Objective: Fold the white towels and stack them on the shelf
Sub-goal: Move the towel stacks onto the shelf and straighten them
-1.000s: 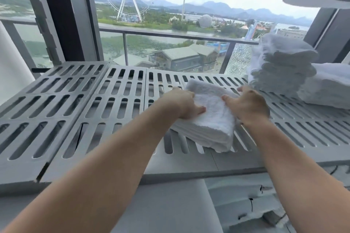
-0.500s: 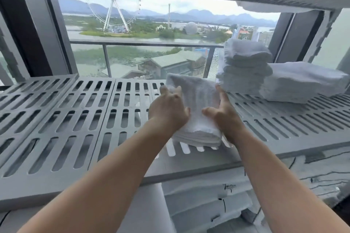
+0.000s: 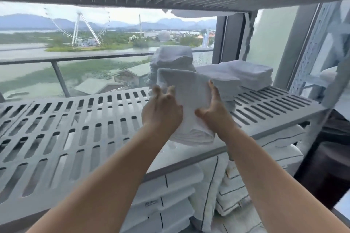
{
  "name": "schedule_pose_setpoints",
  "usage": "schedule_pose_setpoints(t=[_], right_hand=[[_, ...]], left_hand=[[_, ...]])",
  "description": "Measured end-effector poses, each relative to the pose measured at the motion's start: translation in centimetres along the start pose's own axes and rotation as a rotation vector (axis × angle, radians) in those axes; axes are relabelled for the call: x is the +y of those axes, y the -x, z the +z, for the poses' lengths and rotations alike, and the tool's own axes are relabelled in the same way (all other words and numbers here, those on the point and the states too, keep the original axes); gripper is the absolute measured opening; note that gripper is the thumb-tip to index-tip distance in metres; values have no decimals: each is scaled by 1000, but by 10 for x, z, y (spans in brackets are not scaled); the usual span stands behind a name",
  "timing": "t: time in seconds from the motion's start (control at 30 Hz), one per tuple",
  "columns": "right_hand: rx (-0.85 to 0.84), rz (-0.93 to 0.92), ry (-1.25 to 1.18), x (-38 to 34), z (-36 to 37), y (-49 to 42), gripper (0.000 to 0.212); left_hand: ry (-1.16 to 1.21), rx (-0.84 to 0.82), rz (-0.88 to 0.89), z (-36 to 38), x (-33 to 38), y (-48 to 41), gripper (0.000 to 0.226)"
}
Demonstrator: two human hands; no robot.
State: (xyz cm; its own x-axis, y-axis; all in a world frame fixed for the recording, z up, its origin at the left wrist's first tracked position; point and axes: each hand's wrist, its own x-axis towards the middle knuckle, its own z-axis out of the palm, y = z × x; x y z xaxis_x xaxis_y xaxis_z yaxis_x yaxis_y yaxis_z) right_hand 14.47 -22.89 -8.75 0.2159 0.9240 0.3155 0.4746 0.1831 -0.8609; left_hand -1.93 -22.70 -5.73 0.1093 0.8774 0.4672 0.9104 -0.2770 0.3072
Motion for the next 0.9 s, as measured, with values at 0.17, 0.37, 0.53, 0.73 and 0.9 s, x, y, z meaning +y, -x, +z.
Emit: schedule_pose_setpoints(t=[0.17, 0.37, 0.53, 0.73, 0.9], right_hand=[[106, -1, 55, 33, -61, -27, 95], [174, 37, 66, 66, -114, -72, 90], [271, 51, 55, 84, -159, -104, 84], [342, 58, 136, 94, -222, -147, 82], [336, -10, 284, 111, -264, -201, 79]], left_hand=[[12, 48, 71, 31, 66, -23, 62], [68, 74, 173, 73, 117, -63, 62], [209, 34, 256, 110, 155, -106, 62], [279, -22, 325, 139, 213, -156, 65], [337, -72, 253, 170, 252, -197, 67]])
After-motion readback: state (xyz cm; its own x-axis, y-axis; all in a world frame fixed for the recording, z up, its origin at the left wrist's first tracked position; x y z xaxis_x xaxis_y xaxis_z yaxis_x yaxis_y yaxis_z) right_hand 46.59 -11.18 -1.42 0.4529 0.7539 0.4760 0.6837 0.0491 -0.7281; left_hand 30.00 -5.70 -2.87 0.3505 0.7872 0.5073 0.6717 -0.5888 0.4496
